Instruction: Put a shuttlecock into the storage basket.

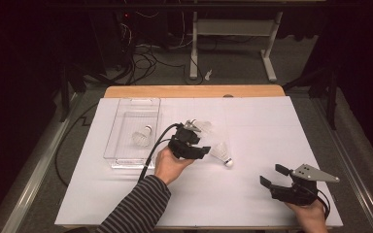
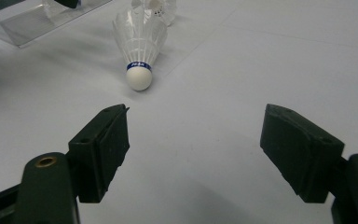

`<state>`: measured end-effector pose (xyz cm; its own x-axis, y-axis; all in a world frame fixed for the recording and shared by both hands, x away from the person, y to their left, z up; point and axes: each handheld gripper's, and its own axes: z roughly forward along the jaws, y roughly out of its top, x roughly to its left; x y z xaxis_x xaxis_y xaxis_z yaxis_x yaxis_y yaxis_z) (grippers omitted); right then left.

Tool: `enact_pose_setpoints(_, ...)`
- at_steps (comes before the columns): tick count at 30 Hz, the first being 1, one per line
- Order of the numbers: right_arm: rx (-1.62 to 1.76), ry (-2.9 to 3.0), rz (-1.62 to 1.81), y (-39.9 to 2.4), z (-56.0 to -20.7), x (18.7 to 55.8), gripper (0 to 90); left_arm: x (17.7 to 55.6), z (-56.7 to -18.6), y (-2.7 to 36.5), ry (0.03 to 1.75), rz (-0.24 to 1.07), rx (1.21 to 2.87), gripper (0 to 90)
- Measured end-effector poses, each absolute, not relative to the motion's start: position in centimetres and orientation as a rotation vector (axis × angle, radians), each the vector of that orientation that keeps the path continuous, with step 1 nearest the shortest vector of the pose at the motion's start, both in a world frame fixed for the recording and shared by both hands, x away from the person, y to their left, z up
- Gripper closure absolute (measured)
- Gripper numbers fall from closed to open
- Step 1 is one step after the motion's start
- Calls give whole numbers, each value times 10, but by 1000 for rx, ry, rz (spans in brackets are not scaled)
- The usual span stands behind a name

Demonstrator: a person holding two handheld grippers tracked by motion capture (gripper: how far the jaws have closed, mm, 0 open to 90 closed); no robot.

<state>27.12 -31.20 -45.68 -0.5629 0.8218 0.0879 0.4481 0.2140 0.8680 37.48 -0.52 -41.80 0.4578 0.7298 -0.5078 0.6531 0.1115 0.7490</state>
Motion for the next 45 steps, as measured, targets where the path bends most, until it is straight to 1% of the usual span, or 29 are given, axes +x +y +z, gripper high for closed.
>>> enact_pose_setpoints(6, 1177, 2105, 1294, -312, -457, 271, 241, 380, -419, -9, 1268, 50, 1600, 477)
enact_pose_setpoints(19, 1175, 2112, 1294, -312, -457, 272, 242, 389, -421, -21, 1293, 32, 1652, 478)
enact_pose_setpoints(31, 1173, 2117, 1295, -311, -458, 272, 243, 394, -423, -29, 1308, -2, 1664, 497)
enact_pose_setpoints(45, 1174, 2124, 1296, -311, -458, 272, 243, 399, -424, -41, 1311, -37, 1694, 558)
